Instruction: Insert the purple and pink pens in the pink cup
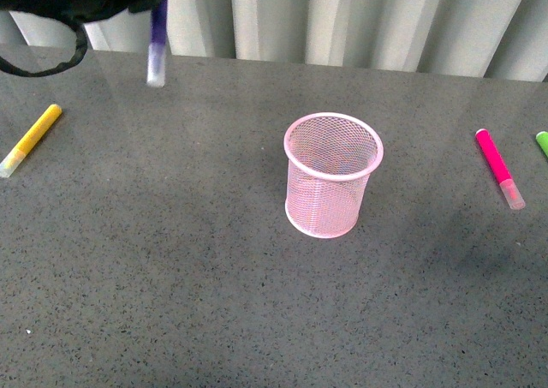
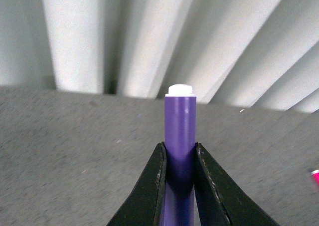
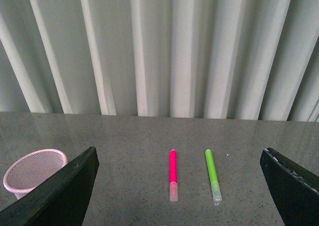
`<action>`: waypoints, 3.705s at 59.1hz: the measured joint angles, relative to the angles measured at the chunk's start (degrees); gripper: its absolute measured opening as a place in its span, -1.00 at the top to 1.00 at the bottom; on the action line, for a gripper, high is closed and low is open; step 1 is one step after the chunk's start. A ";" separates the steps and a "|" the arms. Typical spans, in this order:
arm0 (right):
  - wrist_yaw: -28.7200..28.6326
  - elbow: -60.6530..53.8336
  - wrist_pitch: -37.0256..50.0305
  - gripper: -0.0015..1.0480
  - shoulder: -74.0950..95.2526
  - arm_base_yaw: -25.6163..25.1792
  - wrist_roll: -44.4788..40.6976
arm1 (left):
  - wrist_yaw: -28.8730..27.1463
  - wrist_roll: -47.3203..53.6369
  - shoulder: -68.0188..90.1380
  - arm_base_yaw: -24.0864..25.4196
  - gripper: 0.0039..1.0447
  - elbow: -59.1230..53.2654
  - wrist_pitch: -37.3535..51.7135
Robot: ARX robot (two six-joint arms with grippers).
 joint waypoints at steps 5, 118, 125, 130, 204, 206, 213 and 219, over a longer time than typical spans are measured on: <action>0.00 0.00 0.00 -0.87 0.00 0.00 0.00 | -0.98 -3.48 -2.34 -4.52 0.76 -4.59 8.76; 0.00 0.00 0.00 -0.87 0.00 0.00 0.00 | -14.01 -17.09 12.96 -21.18 -0.43 -6.43 24.57; 0.00 0.00 0.00 -0.87 0.00 0.00 0.00 | -10.95 -14.40 6.05 -20.48 -0.85 -8.57 16.26; 0.00 0.00 0.00 -0.87 0.00 0.00 0.00 | -8.24 -9.16 -1.53 -19.50 -0.87 -10.16 5.66; 0.00 0.00 0.00 -0.87 0.00 0.00 0.00 | -13.00 12.48 -49.46 4.52 0.94 -50.71 14.10; 0.00 0.00 0.00 -0.87 0.00 0.00 0.00 | -12.48 12.50 -50.93 4.92 0.94 -51.01 13.14; 0.00 0.00 0.00 -0.87 0.00 0.00 0.00 | -11.23 12.50 -56.08 6.27 0.94 -51.95 9.05; 0.00 0.00 0.00 -0.87 0.00 0.00 0.00 | -9.75 12.50 -60.81 7.76 0.94 -52.81 5.07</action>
